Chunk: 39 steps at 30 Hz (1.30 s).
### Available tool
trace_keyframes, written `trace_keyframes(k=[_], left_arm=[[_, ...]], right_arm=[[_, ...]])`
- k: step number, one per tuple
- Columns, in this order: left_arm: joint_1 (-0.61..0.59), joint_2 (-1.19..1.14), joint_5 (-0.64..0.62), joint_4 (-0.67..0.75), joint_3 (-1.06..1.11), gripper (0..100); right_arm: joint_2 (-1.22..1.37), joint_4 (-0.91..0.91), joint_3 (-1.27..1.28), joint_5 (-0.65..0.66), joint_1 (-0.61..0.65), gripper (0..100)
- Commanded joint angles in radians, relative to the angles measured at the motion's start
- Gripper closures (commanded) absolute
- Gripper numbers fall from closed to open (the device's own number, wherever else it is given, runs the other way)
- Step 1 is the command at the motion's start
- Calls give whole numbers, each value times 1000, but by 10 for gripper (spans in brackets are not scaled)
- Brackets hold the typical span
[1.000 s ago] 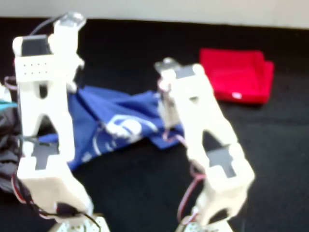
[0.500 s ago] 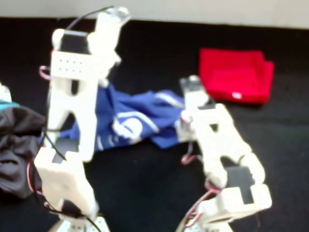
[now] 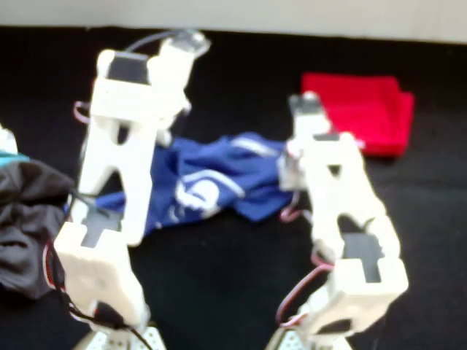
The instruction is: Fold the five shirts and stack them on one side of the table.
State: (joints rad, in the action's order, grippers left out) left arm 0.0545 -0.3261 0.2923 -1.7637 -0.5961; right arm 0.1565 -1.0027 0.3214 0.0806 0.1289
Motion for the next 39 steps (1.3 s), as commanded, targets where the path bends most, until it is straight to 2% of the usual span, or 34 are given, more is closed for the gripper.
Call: trace_keyframes(k=[1, 9, 13, 16, 21, 25, 28, 34, 39], left_arm=[[36, 124, -9, -8, 53, 991], [119, 372, -9, -8, 82, 990], [130, 386, -3, -5, 200, 989], [77, 355, -3, 20, 326, 976], [-104, 243, 6, 100, 401, 820], [-283, 143, 25, 166, 317, 806], [-366, 74, 25, 163, 186, 805], [-372, 19, 25, -6, -51, 803], [-271, 77, 25, -15, 79, 803]], right_arm=[[-5, -84, -117, -2, -79, 993], [-81, -315, -320, -2, -249, 993], [-236, -366, -292, 2, -248, 993], [-337, -375, -217, 46, -203, 993], [-443, -366, -111, 54, -153, 988], [-470, -366, -108, 54, -143, 923], [-476, -366, -108, 54, -143, 877], [-476, -369, -110, 49, -142, 864], [-478, -371, -110, 49, -142, 863]])
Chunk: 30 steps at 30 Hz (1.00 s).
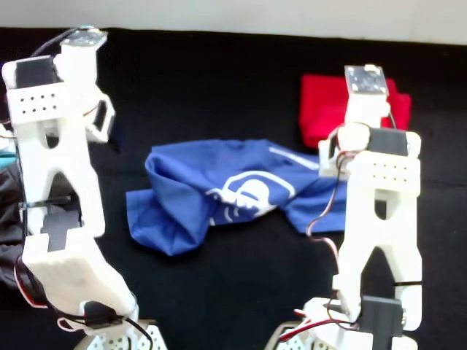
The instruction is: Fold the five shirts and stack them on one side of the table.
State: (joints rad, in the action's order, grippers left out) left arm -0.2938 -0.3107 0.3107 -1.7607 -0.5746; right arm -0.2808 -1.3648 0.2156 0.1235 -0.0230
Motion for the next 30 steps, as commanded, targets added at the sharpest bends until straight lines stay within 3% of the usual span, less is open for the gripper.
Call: trace_keyframes(k=[1, 8, 13, 16, 20, 25, 30], left_arm=[[116, 88, 6, -18, 113, 804], [449, 446, -20, 15, 545, 805], [567, 587, -41, 344, 894, 803], [587, 587, -133, 493, 1012, 800], [587, 585, -141, 621, 1081, 800], [572, 463, -138, 694, 1072, 800], [418, 208, -135, 637, 909, 804]], right_arm=[[-41, -8, -4, 6, 10, 863], [-41, -5, -4, 9, 10, 863], [-41, -4, -4, 11, 10, 863], [-41, -4, -4, 11, 10, 863], [-41, -4, -4, 11, 10, 863], [-35, -4, -4, 11, 10, 863], [-39, -5, -1, 11, 10, 863]])
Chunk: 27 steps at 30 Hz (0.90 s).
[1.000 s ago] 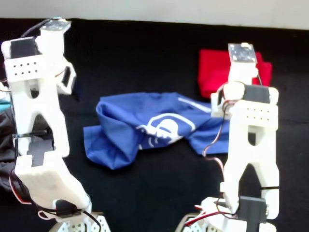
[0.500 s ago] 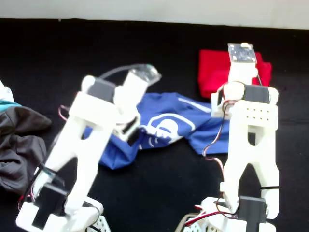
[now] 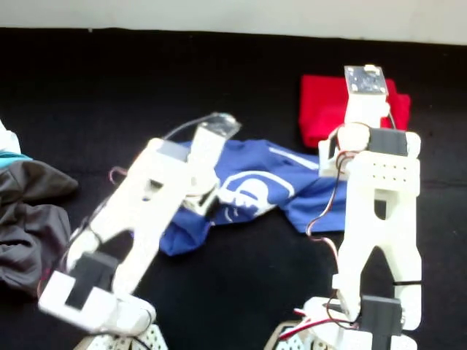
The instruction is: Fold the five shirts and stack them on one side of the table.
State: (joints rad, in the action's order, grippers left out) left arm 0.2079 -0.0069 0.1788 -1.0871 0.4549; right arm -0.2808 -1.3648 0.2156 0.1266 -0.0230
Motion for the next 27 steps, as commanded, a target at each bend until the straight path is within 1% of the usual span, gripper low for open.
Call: trace_keyframes(k=[1, 5, 7, 9, 10, 12, 17, 19, 21, 25, 27], left_arm=[[-117, -117, -3, -71, -173, 804], [-214, -134, -3, -187, -367, 816], [-239, -143, -2, -242, -441, 880], [-257, -145, -2, -276, -484, 985], [-265, -145, 0, -288, -496, 996], [-280, -136, 0, -325, -518, 974], [-294, -136, 0, -465, -590, 992], [-288, -136, 0, -516, -618, 989], [-262, -143, -2, -532, -628, 976], [-170, -148, -11, -509, -581, 843], [-125, -147, -68, -477, -542, 788]], right_arm=[[-38, -5, -1, 8, 10, 863], [-35, -5, 1, 8, 10, 863], [-35, -5, 2, 8, 10, 863], [-35, -5, 2, 8, 10, 863], [-36, -5, 2, 8, 10, 863], [-39, -5, 2, 8, 10, 863], [-39, -8, 2, 6, 10, 863], [-39, -8, 2, 5, 10, 863], [-39, -5, 4, 5, 10, 863], [-36, -5, 4, 5, 10, 863], [-33, -5, 4, 5, 10, 863]])
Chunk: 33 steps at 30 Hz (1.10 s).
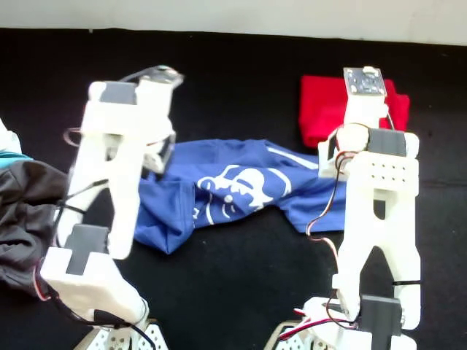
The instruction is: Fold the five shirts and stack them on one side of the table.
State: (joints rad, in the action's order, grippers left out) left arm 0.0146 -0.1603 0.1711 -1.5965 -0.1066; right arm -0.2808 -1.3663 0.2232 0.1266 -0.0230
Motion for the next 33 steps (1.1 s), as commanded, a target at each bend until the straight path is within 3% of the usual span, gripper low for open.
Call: trace_keyframes(k=[1, 8, 13, 19, 22, 27, 33], left_arm=[[87, 7, -91, 54, 38, 780], [128, 7, -206, 256, 183, 780], [128, 5, -212, 328, 248, 780], [48, 5, -207, 497, 348, 780], [8, 5, -207, 509, 351, 812], [2, 5, -132, 506, 355, 998], [-30, 18, -124, 437, 309, 990]], right_arm=[[-33, -4, -4, 6, 10, 863], [-38, -4, -4, 6, 8, 863], [-38, -4, -4, 6, 5, 863], [-38, -7, -4, 6, 7, 863], [-38, -8, -4, 6, 7, 863], [-35, -4, -4, 6, 10, 863], [-38, -7, -4, 6, 10, 863]])
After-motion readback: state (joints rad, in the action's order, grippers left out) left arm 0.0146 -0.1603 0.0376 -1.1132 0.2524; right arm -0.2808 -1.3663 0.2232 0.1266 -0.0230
